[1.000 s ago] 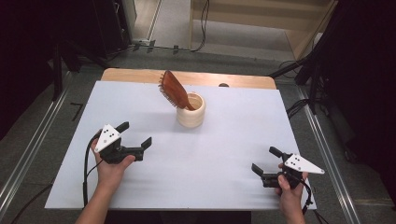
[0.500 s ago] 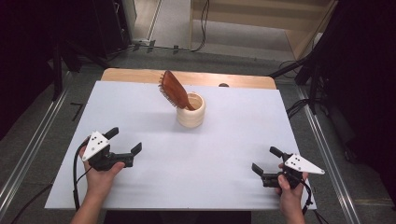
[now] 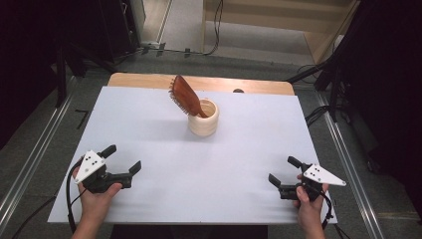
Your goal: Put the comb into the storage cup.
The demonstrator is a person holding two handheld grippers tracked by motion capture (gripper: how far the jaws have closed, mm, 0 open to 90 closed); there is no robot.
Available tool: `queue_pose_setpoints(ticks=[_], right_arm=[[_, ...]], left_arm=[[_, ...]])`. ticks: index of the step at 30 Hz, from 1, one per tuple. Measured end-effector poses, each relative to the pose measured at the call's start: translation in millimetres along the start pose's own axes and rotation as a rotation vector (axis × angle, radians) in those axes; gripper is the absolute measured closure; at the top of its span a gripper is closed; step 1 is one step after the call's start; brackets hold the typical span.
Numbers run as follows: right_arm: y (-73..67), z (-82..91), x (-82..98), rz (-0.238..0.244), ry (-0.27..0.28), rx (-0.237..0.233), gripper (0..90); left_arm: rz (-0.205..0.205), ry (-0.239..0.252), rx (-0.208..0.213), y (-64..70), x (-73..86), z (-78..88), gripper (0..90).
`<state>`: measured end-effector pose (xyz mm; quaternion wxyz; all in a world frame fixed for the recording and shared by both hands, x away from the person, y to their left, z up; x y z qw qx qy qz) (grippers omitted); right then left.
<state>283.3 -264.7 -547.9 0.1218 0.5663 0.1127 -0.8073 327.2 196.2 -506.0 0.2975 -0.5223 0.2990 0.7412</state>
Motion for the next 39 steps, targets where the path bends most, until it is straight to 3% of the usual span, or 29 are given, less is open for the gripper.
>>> queue_pose_setpoints(ticks=[13, 23, 27, 33, 39], right_arm=[[0.5, -0.1, 0.1, -0.001, 0.000, 0.004, 0.0], [1.5, -0.3, -0.1, -0.004, 0.003, 0.006, 0.0], [2.0, 0.0, -0.2, -0.013, 0.004, 0.005, 0.0], [3.1, 0.2, 0.1, -0.015, 0.005, 0.008, 0.0], [3.2, 0.9, 0.2, -0.025, 0.008, 0.003, 0.0]], left_arm=[[0.000, -0.004, -0.050, -10.9, 11.0, 26.3, 0.0], [0.000, -0.044, -0.076, -23.3, 20.8, 41.4, 0.0], [0.010, -0.043, -0.070, -29.3, 23.2, 47.9, 0.0], [-0.005, -0.020, -0.014, -29.6, 23.8, 58.2, 0.0], [0.016, -0.003, -0.028, -38.9, 25.9, 68.5, 0.0]])
Point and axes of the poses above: each handheld gripper's, and its own axes: z roughly backward along the jaws, x roughly out of its underside, y roughly to its right, the point moved 10 cm from there along -z, roughly forward along the jaws, and after that the axes turned 15 degrees about x, right-handed, at the moved point
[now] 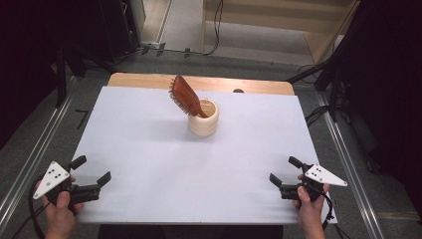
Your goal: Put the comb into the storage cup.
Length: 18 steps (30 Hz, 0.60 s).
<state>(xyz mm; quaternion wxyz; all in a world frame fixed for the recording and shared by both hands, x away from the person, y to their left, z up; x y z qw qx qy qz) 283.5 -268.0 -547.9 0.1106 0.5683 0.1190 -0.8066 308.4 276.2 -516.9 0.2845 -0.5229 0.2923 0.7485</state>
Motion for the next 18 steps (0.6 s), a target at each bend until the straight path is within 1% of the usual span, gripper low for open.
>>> queue_pose_setpoints(ticks=[2, 5, 11, 14, 18], right_arm=[[1.0, 0.1, -0.3, -0.010, 0.001, 0.001, 0.0], [2.3, -0.6, -0.7, -0.015, 0.002, 0.006, 0.0], [1.2, -2.1, 0.2, -0.002, -0.008, 0.000, 0.0], [1.2, -2.6, 0.1, 0.001, -0.006, -0.001, 0.0], [0.8, -3.8, 0.2, -0.005, -0.014, -0.012, 0.0]], left_arm=[[0.029, 0.020, 0.005, -1.7, 0.4, 0.1, 0.0], [0.039, 0.030, 0.008, -2.0, 1.4, 1.2, 0.0], [0.021, 0.014, 0.020, 1.1, 3.4, -1.7, 0.0], [0.022, 0.017, 0.024, 0.9, 3.2, -2.3, 0.0], [0.033, 0.016, 0.031, -0.4, 2.6, -3.8, 0.0]])
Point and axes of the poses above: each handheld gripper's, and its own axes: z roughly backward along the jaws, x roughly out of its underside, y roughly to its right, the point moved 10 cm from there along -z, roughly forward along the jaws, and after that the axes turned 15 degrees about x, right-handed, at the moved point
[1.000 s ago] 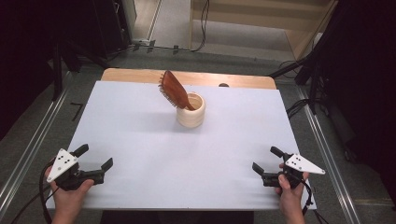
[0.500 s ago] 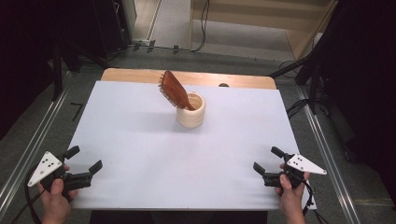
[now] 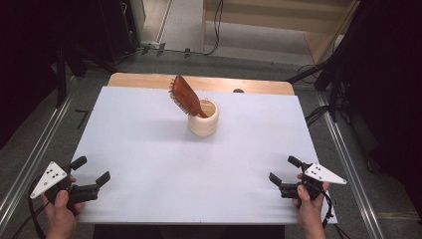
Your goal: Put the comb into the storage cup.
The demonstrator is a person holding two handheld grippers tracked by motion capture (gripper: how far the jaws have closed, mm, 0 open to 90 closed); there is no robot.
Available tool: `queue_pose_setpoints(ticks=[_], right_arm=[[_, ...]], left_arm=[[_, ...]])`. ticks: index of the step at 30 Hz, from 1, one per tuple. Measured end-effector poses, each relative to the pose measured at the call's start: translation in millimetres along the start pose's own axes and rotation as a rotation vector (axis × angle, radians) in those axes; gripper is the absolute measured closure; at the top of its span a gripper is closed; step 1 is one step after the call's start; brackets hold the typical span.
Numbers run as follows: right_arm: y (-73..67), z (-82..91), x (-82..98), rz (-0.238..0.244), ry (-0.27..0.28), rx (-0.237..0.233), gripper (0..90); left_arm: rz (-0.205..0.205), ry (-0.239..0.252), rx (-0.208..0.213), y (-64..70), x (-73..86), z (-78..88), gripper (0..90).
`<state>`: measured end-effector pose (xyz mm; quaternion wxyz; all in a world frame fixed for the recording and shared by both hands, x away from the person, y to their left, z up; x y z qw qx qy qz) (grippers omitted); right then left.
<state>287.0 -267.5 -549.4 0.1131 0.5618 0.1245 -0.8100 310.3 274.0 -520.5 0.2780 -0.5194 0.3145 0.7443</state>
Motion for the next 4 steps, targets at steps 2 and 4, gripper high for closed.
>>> queue_pose_setpoints(ticks=[2, 4], right_arm=[[1.5, -0.2, -0.3, -0.010, 0.001, 0.002, 0.0], [3.7, -0.3, -0.6, -0.027, -0.003, 0.013, 0.0]], left_arm=[[-0.002, -0.006, -0.006, -0.6, 0.3, -1.4, 0.0], [-0.001, -0.013, -0.013, -0.9, 1.1, -2.3, 0.0]])
Point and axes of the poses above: each handheld gripper's, and its own axes: z roughly backward along the jaws, x roughly out of its underside, y roughly to its right, the point moved 10 cm from there along -z, roughly forward along the jaws, and after that the axes turned 15 degrees about x, right-handed, at the moved point
